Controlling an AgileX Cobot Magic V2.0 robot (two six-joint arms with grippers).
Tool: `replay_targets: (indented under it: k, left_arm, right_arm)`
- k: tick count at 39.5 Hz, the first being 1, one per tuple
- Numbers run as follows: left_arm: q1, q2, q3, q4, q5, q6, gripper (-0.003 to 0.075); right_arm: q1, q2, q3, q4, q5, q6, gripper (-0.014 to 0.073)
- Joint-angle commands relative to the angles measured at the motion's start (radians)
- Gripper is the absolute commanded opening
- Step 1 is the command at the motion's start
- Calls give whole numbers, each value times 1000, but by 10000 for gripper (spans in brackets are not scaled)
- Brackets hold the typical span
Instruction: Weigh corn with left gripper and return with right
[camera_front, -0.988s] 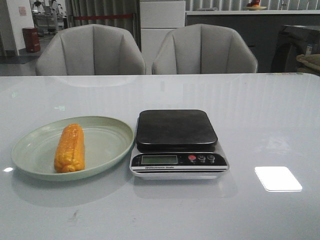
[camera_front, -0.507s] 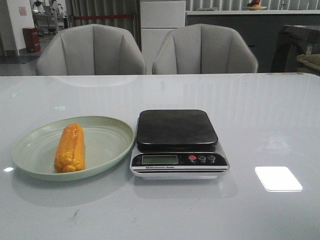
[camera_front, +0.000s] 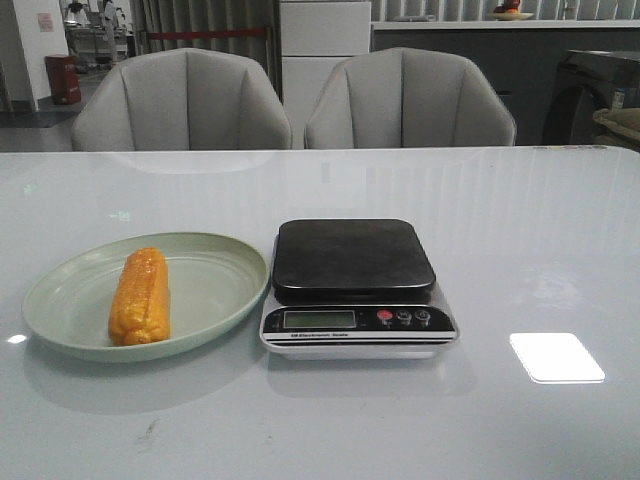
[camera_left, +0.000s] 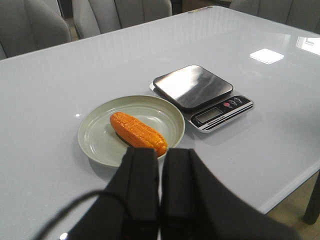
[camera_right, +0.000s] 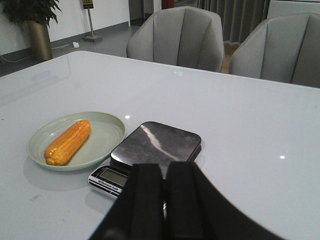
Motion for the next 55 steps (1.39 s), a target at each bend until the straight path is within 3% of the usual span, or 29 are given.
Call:
replay_targets:
  k: [1, 18, 27, 35, 43, 49, 55]
  left_arm:
    - [-4, -21, -26, -2, -69, -4, 114]
    - [26, -17, -9, -5, -88, -4, 114]
    - [201, -17, 81, -9, -385, -4, 114]
    - [352, -17, 228, -9, -559, -4, 114]
    - [438, -17, 382, -11, -757, -4, 114]
    - [501, -21, 467, -31, -834, -4, 114]
    - [579, -21, 490, -62, -817, -4, 114]
  right_arm:
    - [-3, 7, -25, -9, -88, -6, 169]
    - [-3, 7, -25, -9, -88, -6, 169]
    - [-3, 7, -25, -9, -88, -6, 169]
    - [-3, 7, -25, -9, -88, -6, 169]
    - [-3, 7, -25, -9, -88, -6, 169]
    - [-3, 7, -25, -9, -88, -6, 169]
    - [-3, 7, -25, -9, -87, -6, 169]
